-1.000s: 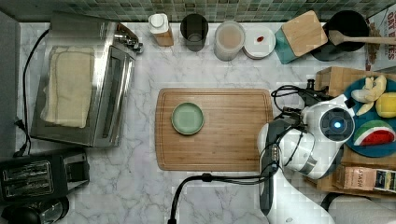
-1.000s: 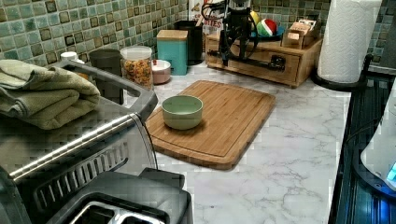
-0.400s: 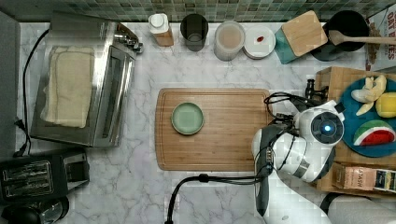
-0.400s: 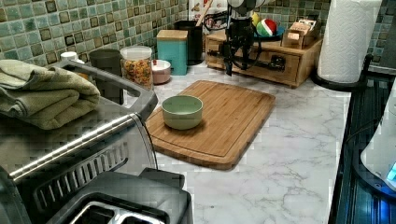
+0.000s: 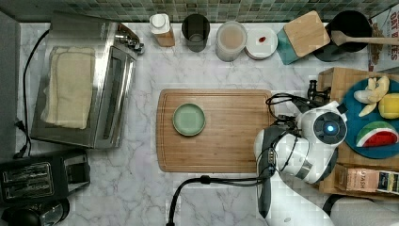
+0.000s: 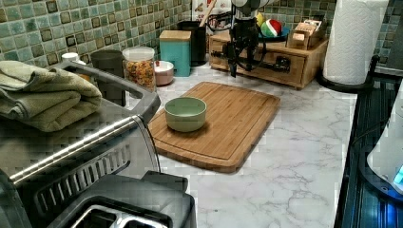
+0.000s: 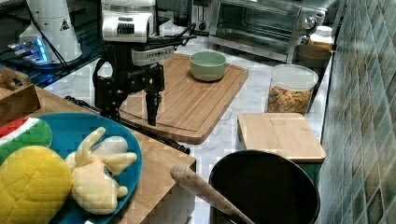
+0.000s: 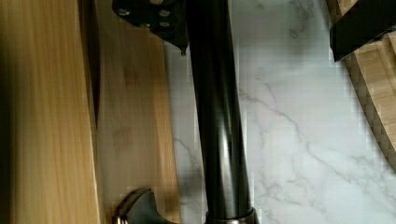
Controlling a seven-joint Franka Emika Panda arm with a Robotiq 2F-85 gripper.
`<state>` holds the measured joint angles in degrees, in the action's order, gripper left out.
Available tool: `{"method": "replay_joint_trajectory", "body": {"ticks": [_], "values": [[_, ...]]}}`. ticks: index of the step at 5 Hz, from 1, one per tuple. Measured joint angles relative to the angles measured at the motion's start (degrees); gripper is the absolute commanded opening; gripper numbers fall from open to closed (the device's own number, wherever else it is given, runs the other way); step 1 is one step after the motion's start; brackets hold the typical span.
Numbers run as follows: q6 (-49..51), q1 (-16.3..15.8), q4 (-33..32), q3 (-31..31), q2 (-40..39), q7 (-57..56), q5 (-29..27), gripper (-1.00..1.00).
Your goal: Open the drawer.
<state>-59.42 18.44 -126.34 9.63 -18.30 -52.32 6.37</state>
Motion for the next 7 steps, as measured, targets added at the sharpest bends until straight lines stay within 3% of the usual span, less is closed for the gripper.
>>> {"method": "replay_joint_trajectory", "body": {"ticks": [3, 7], "values": [[-3.5, -1.1, -2.9, 0.1, 1.7, 6.2, -3.1, 1.00], [3.7, -10.1, -3.7, -8.8, 3.4, 13.1, -2.1, 1.00]]}}
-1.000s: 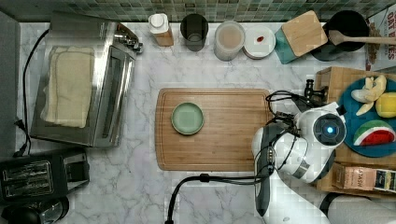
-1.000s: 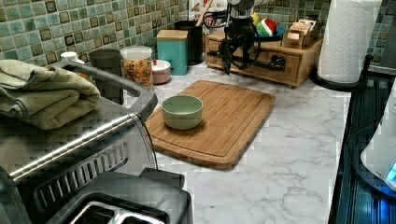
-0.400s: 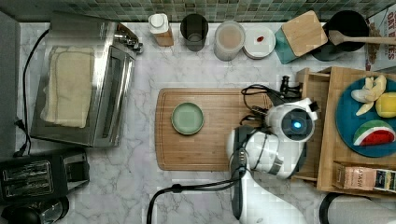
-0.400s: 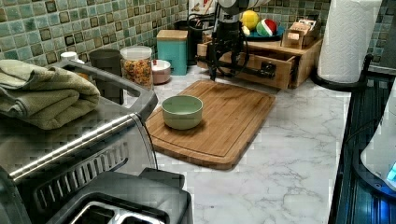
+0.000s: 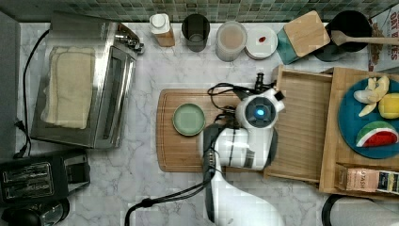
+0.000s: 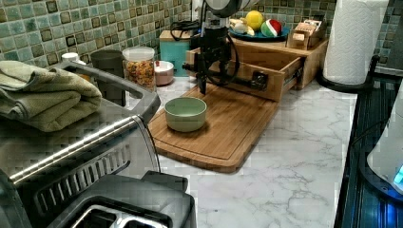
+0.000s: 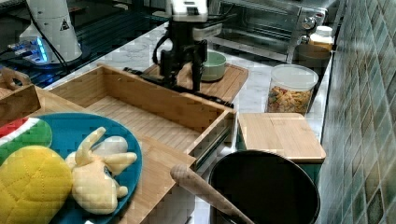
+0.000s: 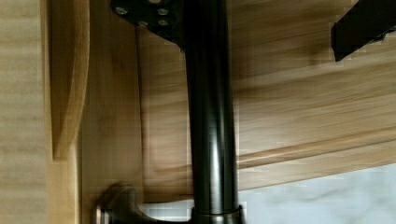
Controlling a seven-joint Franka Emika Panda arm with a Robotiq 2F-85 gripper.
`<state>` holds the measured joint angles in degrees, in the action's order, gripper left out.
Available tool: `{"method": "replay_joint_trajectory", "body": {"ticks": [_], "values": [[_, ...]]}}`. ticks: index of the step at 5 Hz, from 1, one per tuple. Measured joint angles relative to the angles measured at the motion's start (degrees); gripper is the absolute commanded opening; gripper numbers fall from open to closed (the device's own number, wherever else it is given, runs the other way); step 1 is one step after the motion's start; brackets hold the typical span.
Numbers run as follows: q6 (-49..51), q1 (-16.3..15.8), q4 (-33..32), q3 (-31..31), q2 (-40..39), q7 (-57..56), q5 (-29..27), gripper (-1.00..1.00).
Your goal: Open the drawer.
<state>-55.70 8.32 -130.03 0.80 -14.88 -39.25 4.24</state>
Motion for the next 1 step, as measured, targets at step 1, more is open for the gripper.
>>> {"method": "replay_joint_trajectory", "body": {"ticks": [1], "values": [[2.9, -2.3, 1.0, -1.3, -0.1, 1.8, 0.5, 1.00]]}}
